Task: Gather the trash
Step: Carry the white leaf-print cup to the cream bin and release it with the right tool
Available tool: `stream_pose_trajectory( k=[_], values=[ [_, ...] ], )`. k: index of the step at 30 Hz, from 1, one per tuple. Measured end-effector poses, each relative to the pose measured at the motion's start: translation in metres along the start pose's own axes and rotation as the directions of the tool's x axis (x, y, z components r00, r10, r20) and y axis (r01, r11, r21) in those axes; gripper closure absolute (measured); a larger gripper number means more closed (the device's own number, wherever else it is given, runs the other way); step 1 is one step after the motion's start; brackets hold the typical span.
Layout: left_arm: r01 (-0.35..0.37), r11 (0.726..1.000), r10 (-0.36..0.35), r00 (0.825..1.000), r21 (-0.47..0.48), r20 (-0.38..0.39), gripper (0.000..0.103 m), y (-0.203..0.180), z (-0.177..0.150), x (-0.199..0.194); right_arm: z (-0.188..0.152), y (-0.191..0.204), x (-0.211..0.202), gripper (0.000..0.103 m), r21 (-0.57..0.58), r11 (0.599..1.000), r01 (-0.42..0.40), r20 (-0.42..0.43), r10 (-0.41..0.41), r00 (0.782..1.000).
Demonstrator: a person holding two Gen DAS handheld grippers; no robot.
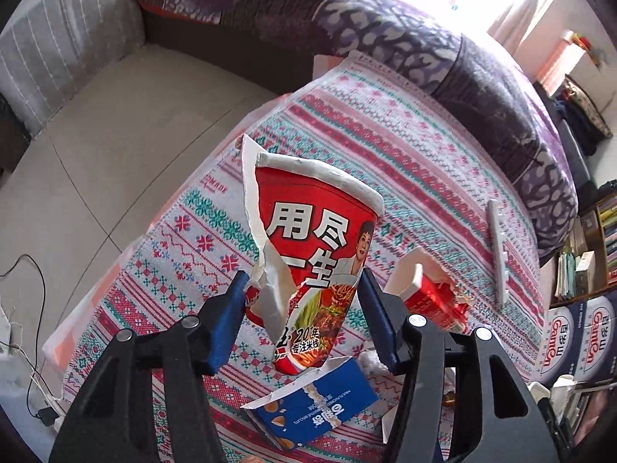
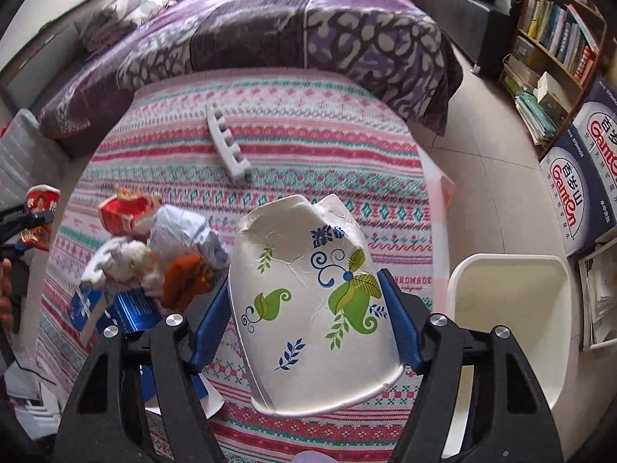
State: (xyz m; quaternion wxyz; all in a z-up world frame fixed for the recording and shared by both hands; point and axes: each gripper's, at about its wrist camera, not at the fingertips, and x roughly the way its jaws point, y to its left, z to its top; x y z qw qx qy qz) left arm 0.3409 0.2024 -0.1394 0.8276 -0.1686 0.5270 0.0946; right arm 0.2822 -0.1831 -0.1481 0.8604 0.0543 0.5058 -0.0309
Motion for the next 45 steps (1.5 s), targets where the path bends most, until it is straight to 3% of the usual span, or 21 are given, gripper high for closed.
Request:
stream_pose_trajectory(
  k=[6,11,17,23,28,33,41,45],
  values=[
    [-0.041,0.995,0.024,0.985,0.091,0.172,0.046,-0.039,-0.009,-0.048,0.005,-0.023,-0.037,0.033,0.077,0.996,0.050,0.147,-0.061,0.987],
    [-0.052,0.990,0.014,0.961,0.133,0.275,0.046,-0.069,-0.025,-0.080,0.003,-0.041,-0.063,0.031,0.136,0.985,0.103,0.245,-0.135,0.960],
    [-0.046,0.985,-0.016,0.936,0.167,0.351,0.045,-0.103,-0.051,-0.102,-0.002,-0.063,-0.083,0.030,0.219,0.965,0.143,0.304,-0.207,0.930],
    [-0.037,0.977,-0.056,0.905,0.209,0.422,0.045,-0.143,-0.084,-0.113,-0.009,-0.088,-0.092,0.029,0.324,0.926,0.192,0.296,-0.292,0.909],
    [-0.007,0.967,-0.106,0.898,0.255,0.427,0.045,-0.178,-0.111,-0.108,-0.015,-0.113,-0.098,0.028,0.403,0.889,0.219,0.271,-0.344,0.899],
    [0.035,0.946,-0.164,0.911,0.323,0.379,0.045,-0.215,-0.139,-0.095,-0.019,-0.138,-0.104,0.028,0.465,0.856,0.226,0.238,-0.367,0.899],
    [0.101,0.866,-0.265,0.923,0.490,0.278,0.045,-0.275,-0.195,-0.082,-0.027,-0.175,-0.119,0.021,0.546,0.809,0.218,0.226,-0.392,0.892],
    [0.138,0.821,-0.305,0.926,0.553,0.222,0.045,-0.300,-0.220,-0.077,-0.034,-0.196,-0.129,0.010,0.592,0.780,0.201,0.227,-0.401,0.887]
  ],
)
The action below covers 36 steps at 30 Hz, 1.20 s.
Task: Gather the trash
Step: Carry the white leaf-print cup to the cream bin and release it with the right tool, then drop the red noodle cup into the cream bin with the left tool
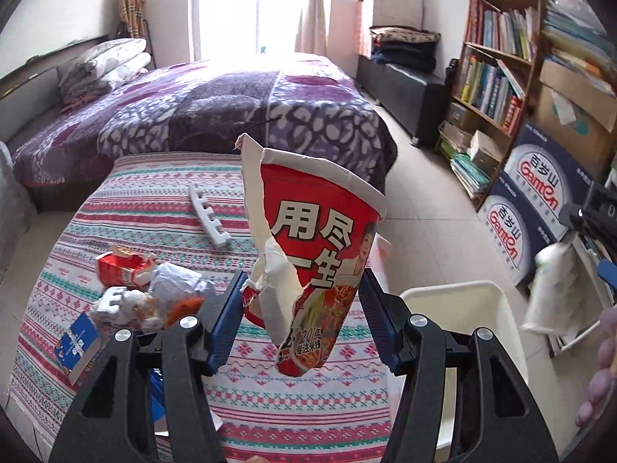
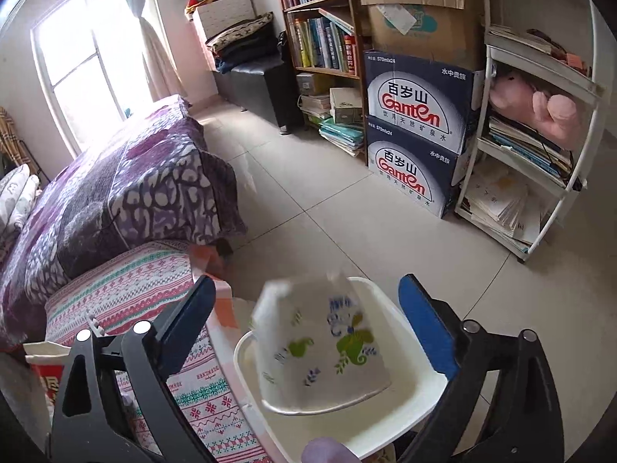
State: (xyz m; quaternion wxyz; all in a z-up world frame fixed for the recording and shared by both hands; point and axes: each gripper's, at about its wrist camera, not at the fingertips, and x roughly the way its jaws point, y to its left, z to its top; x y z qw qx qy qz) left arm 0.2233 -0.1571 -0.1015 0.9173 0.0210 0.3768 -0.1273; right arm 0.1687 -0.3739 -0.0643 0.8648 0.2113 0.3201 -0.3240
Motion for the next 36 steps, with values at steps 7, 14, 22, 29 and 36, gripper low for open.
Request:
stream_pose_trajectory(
  k=[7,14,22,29,36],
  values=[
    [0.086,0.995,-0.083,0.996,0.057,-0.044,0.045,-0.046,-0.006,0.009,0.011,-0.030,-0.003,0.007,0.033,0.999,0.032,0.018,-0.033,0.999],
    [0.142,0.986,-0.134,0.987,0.086,-0.088,0.045,-0.079,-0.012,0.017,0.021,-0.060,-0.006,0.007,0.081,0.995,0.057,0.037,-0.060,0.998],
    [0.270,0.960,-0.257,0.955,0.073,-0.150,0.040,-0.109,-0.013,0.024,0.029,-0.092,-0.009,0.007,0.159,0.984,0.075,0.040,-0.082,0.996],
    [0.353,0.931,-0.339,0.931,0.091,-0.137,0.018,-0.123,-0.009,0.008,0.032,-0.101,-0.018,0.007,0.188,0.980,0.059,0.074,-0.074,0.995],
    [0.209,0.968,-0.196,0.976,0.141,-0.099,0.017,-0.098,-0.003,-0.004,0.023,-0.077,-0.036,0.007,0.115,0.993,0.027,0.126,-0.042,0.991]
  ],
)
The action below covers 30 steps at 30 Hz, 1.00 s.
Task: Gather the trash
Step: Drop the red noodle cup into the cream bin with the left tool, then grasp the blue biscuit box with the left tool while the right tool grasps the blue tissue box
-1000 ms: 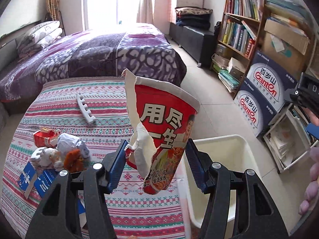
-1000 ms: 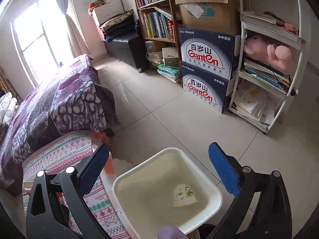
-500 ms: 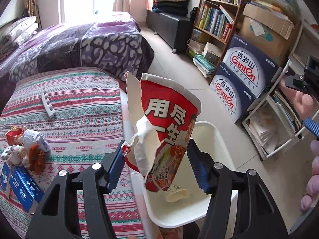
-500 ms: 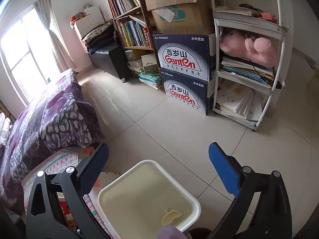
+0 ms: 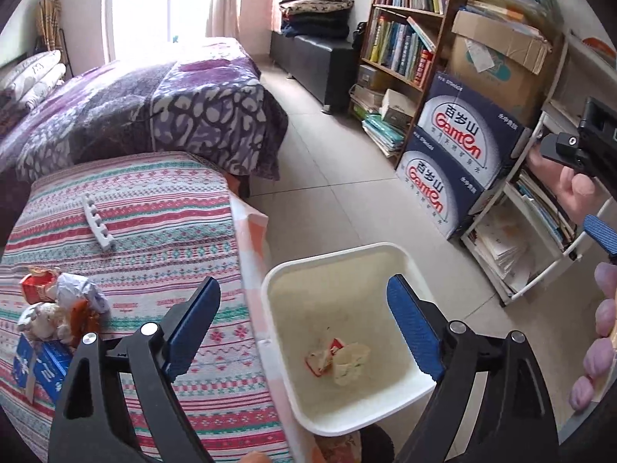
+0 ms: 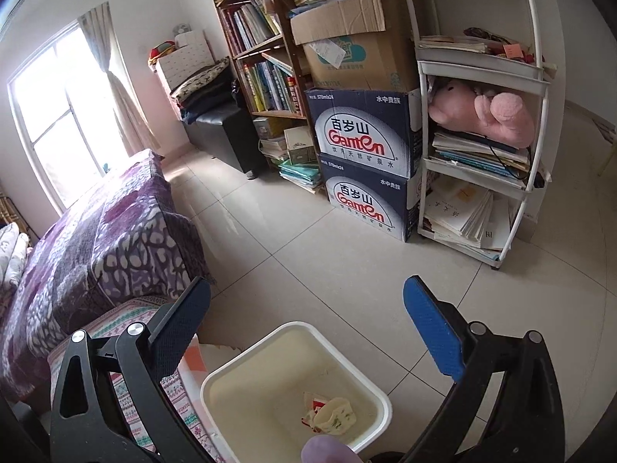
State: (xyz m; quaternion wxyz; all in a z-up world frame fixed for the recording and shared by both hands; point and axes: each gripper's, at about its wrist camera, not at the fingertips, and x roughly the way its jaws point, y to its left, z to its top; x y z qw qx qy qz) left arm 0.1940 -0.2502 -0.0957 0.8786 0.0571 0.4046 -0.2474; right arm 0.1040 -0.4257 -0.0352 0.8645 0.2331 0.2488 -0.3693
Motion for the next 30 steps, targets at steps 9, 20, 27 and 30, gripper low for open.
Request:
stream_pose_trajectory(
  k=[9,20,27,30],
  values=[
    [-0.275,0.961,0.275,0.960,-0.007,0.041,0.015,0.071,-0.013,-0.029,-0.032,0.064,-0.023,0.007,-0.176,0.982,-0.065,0.005,0.067,0.998],
    [-0.455,0.887,0.451,0.890,-0.081,-0.062,0.014,0.169,-0.039,-0.041,-0.084,0.132,-0.031,0.007,-0.354,0.924,-0.146,-0.078,0.127,0.989],
    [-0.505,0.861,0.489,0.854,-0.063,-0.177,0.014,0.231,-0.052,-0.041,-0.122,0.171,-0.030,0.007,-0.450,0.858,-0.245,-0.198,0.172,0.965],
    [-0.512,0.857,0.484,0.838,-0.055,-0.250,0.014,0.263,-0.062,-0.039,-0.144,0.191,-0.031,0.007,-0.509,0.808,-0.296,-0.253,0.188,0.949]
  ],
)
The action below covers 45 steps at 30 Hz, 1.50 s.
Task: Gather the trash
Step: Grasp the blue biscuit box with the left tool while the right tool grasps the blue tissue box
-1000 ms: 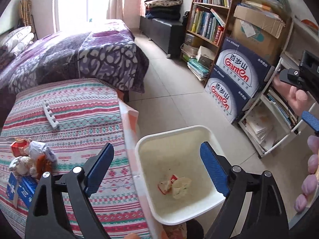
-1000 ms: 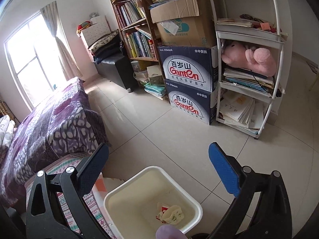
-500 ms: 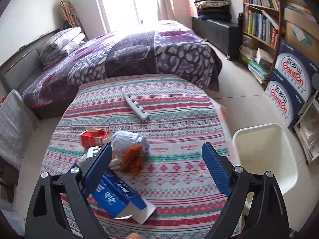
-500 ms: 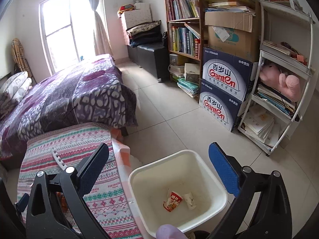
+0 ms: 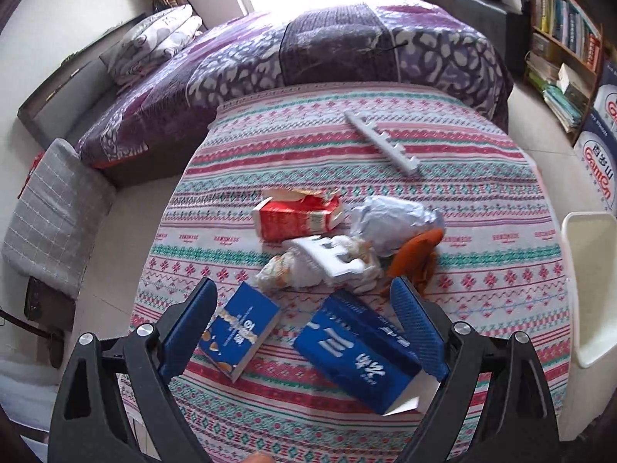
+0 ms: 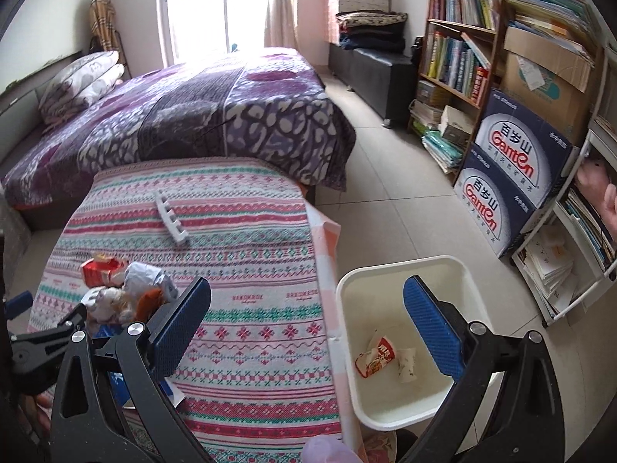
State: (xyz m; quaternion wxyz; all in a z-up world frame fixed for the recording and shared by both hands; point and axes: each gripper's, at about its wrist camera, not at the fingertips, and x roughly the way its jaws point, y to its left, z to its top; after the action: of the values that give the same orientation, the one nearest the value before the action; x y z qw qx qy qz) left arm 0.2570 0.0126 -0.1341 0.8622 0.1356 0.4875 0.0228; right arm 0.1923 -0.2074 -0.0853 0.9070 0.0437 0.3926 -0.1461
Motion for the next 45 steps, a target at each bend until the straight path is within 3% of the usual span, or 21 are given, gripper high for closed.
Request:
stream_pose_trajectory(
  k=[4,7,10,13,18,23,31,33,34,35,38,41,45],
  values=[
    [0.000,1.000,0.001,0.994,0.013,-0.106,0.014,0.031,-0.007,0.023,-0.014,0.040,0.010,0.007,-0.134,0.988,-0.071,-0.060,0.063,0.996],
    [0.033,0.999,-0.031,0.982,0.007,-0.188,0.014,0.054,-0.013,0.039,-0.026,0.074,0.020,0.007,-0.250,0.955,-0.158,-0.129,0.129,0.983],
    [0.057,0.998,-0.048,0.968,0.032,-0.248,0.014,0.070,-0.021,0.050,-0.042,0.108,0.027,0.007,-0.364,0.893,-0.265,-0.213,0.197,0.957],
    [0.090,0.992,-0.058,0.948,0.089,-0.314,0.014,0.077,-0.032,0.065,-0.063,0.141,0.031,0.007,-0.493,0.812,-0.313,-0.266,0.202,0.943],
    [0.142,0.978,-0.073,0.919,0.150,-0.388,0.014,0.074,-0.047,0.098,-0.081,0.170,0.036,0.007,-0.552,0.751,-0.363,-0.319,0.212,0.924],
    [0.132,0.978,-0.057,0.916,0.164,-0.397,0.014,0.075,-0.048,0.121,-0.082,0.181,0.049,0.007,-0.511,0.740,-0.438,-0.388,0.257,0.885],
    [0.205,0.977,-0.163,0.893,0.058,-0.420,0.015,0.088,-0.050,0.135,-0.087,0.205,0.074,0.007,-0.490,0.722,-0.489,-0.441,0.279,0.853],
    [0.232,0.972,-0.194,0.888,0.041,-0.418,0.026,0.089,-0.051,0.134,-0.089,0.208,0.080,0.016,-0.485,0.721,-0.495,-0.449,0.281,0.848],
    [0.251,0.968,-0.216,0.882,0.030,-0.418,0.031,0.089,-0.051,0.133,-0.091,0.210,0.082,0.037,-0.481,0.722,-0.497,-0.460,0.274,0.844],
    [0.263,0.964,-0.231,0.879,0.020,-0.418,0.038,0.089,-0.050,0.131,-0.093,0.211,0.086,0.042,-0.476,0.729,-0.492,-0.475,0.258,0.841],
    [0.207,0.977,-0.172,0.898,0.044,-0.405,0.039,0.087,-0.049,0.126,-0.093,0.211,0.083,0.046,-0.480,0.729,-0.488,-0.461,0.264,0.847],
    [0.192,0.981,-0.174,0.904,0.008,-0.390,0.039,0.090,-0.044,0.120,-0.090,0.208,0.075,0.048,-0.457,0.729,-0.509,-0.465,0.292,0.836],
    [0.180,0.982,-0.190,0.923,-0.061,-0.335,0.039,0.107,-0.031,0.104,-0.081,0.199,0.060,0.049,-0.447,0.732,-0.514,-0.432,0.326,0.841]
  ],
)
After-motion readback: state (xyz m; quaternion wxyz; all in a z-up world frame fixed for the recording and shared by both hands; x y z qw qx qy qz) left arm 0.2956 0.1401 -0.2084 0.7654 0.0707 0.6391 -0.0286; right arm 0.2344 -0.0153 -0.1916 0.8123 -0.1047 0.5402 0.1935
